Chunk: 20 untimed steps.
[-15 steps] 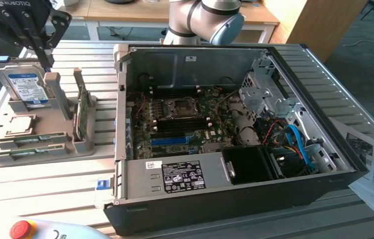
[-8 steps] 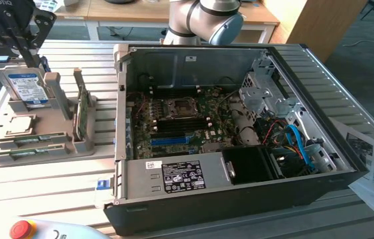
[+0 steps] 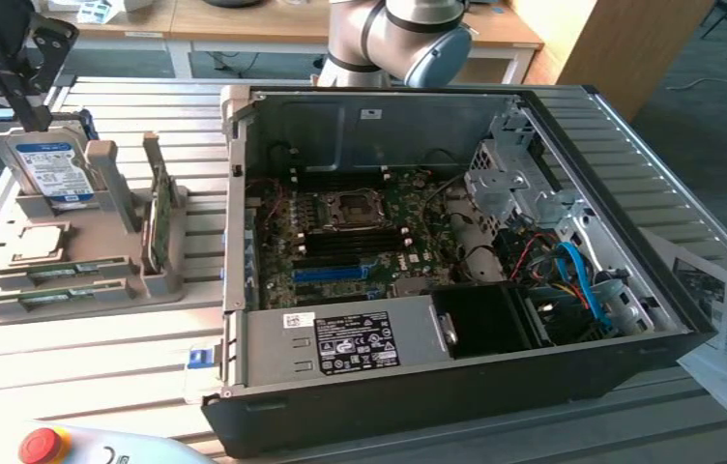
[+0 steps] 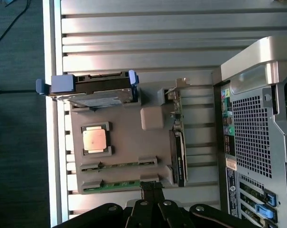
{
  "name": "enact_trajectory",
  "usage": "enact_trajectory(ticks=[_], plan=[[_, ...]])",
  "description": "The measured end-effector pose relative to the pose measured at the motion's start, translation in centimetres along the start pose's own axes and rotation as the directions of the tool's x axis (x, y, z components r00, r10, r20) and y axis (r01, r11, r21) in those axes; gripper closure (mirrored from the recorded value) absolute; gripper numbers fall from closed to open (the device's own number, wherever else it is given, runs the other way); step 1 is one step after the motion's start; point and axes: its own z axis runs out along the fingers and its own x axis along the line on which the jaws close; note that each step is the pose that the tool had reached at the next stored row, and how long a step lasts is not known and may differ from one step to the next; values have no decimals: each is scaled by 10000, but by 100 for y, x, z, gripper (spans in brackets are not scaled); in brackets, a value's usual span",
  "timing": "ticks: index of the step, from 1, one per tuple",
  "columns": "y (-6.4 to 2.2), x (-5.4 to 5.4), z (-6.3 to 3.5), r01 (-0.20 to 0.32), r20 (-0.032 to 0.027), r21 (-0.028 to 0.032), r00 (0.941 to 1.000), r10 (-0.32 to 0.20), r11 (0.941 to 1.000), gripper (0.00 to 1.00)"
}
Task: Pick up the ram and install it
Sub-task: 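Reach for the ram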
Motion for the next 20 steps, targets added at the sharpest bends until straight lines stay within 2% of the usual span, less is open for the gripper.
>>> enact_trajectory(ticks=[4,10,20], plan=[[-7,90,-3,1,-1,1,10000,-1,10000,90],[-8,98,-3,1,-1,1,10000,-1,10000,90],[-15,191,-5,3,-1,0,10000,-3,10000,90]])
